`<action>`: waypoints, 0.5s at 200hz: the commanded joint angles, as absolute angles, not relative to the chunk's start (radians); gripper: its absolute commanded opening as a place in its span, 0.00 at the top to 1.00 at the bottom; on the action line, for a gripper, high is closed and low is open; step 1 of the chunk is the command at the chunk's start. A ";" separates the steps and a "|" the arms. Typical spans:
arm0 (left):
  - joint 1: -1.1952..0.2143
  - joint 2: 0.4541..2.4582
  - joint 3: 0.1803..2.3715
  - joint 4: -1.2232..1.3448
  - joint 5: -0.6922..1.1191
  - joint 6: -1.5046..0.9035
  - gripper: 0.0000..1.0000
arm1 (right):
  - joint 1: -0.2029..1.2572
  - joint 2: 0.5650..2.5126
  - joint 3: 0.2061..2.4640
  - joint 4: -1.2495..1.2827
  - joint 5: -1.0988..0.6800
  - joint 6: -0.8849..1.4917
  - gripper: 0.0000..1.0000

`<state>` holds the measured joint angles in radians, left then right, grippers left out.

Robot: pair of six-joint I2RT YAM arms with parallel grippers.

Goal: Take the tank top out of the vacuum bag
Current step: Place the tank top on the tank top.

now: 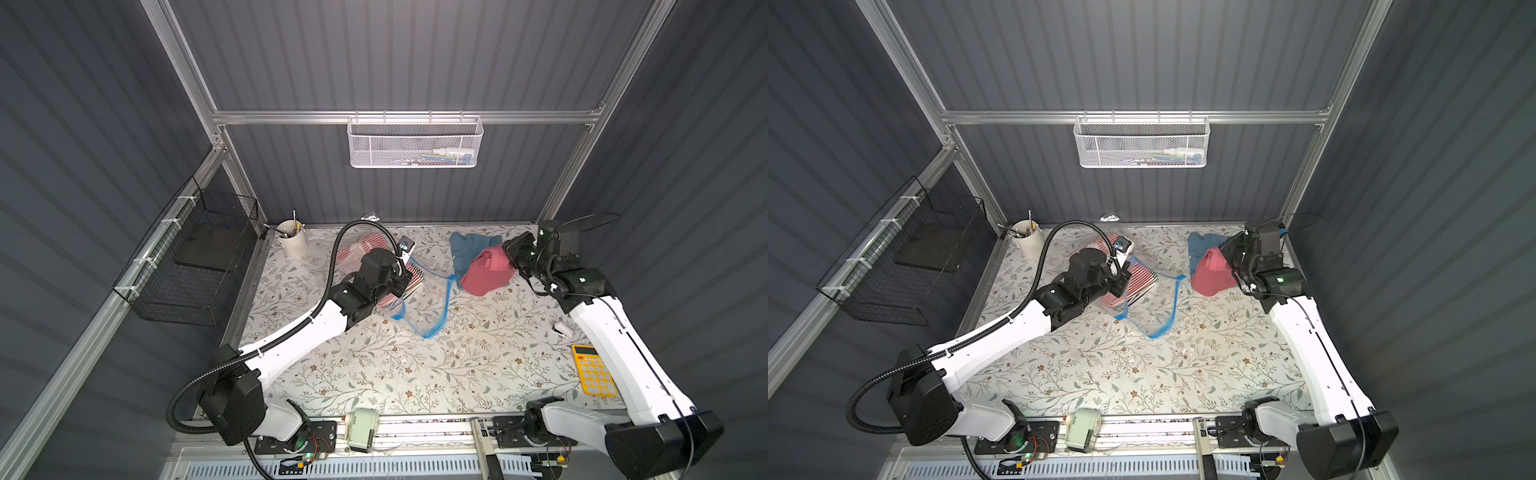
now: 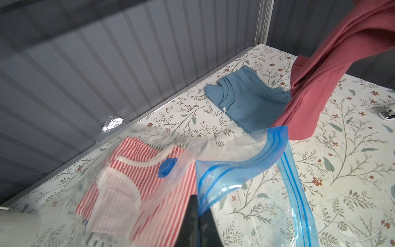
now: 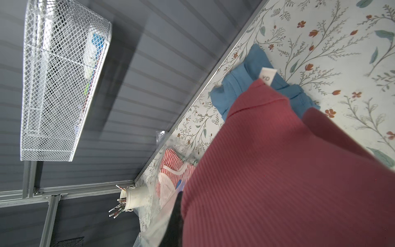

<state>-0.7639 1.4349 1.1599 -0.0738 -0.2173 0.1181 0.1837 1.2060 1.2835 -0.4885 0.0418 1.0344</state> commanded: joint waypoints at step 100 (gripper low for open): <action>-0.755 1.446 1.178 -0.092 -0.229 0.141 1.00 | 0.108 1.448 1.403 -0.109 0.000 0.915 1.00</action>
